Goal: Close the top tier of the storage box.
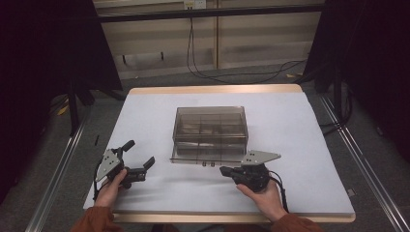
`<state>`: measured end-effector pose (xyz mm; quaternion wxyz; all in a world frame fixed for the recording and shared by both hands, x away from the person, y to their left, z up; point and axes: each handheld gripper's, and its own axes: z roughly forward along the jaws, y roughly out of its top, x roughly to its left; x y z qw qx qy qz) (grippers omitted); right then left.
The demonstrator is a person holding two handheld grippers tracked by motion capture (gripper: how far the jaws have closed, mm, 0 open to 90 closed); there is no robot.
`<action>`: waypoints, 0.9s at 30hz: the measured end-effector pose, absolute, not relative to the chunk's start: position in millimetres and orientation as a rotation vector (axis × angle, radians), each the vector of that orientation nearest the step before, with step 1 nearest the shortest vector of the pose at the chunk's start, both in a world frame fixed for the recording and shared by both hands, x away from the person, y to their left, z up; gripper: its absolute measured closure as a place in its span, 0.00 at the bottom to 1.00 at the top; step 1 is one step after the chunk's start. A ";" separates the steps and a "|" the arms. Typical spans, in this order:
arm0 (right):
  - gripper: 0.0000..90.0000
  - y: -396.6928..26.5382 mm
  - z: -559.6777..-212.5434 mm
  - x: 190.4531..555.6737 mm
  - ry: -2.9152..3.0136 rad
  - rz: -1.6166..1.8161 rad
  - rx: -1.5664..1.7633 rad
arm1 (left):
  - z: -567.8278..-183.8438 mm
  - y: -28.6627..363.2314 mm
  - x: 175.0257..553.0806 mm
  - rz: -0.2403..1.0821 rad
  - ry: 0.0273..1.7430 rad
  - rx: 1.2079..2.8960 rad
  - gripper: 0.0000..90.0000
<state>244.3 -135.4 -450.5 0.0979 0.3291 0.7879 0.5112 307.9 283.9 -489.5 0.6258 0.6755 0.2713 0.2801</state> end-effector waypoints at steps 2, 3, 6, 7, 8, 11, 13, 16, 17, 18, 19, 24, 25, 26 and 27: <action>1.00 -134.9 -451.4 245.9 2.325 1.510 0.976 | -489.6 283.7 307.7 0.641 0.622 1.550 0.00; 1.00 -134.9 -451.4 245.9 2.325 1.510 0.976 | -489.6 283.7 307.7 0.641 0.622 1.550 0.00; 1.00 -135.4 -451.3 246.9 2.305 1.520 0.994 | -489.5 283.8 307.8 0.643 0.622 1.550 0.00; 1.00 -135.5 -451.5 247.3 2.296 1.515 0.998 | -489.5 283.9 307.8 0.643 0.622 1.550 0.00; 1.00 -135.5 -451.6 247.4 2.295 1.513 1.000 | -489.5 283.8 307.8 0.643 0.622 1.549 0.00; 1.00 -136.3 -451.7 248.0 2.283 1.502 1.008 | -489.6 283.8 307.8 0.643 0.622 1.550 0.00; 1.00 -136.5 -451.5 247.9 2.280 1.503 1.010 | -489.6 283.7 307.7 0.641 0.622 1.550 0.00; 1.00 -136.2 -451.5 247.9 2.280 1.501 1.009 | -489.6 283.7 307.7 0.641 0.622 1.550 0.00; 1.00 -136.2 -451.4 248.1 2.283 1.500 1.007 | -489.5 283.8 307.8 0.643 0.622 1.550 0.00; 1.00 -136.5 -451.2 248.3 2.282 1.499 1.007 | -489.6 283.7 307.7 0.641 0.622 1.550 0.00; 1.00 -136.8 -451.0 248.4 2.278 1.498 1.009 | -489.5 283.7 307.8 0.643 0.622 1.550 0.00; 1.00 -137.0 -451.4 249.3 2.277 1.490 1.013 | -489.5 283.8 307.8 0.642 0.622 1.550 0.00; 1.00 -136.7 -451.4 249.2 2.277 1.486 1.010 | -489.6 283.8 307.8 0.642 0.622 1.550 0.00; 1.00 -136.5 -451.4 249.5 2.275 1.486 1.011 | -489.5 283.8 307.9 0.642 0.622 1.550 0.00; 1.00 -136.1 -451.3 250.1 2.272 1.491 1.014 | -489.5 283.8 307.9 0.643 0.622 1.550 0.00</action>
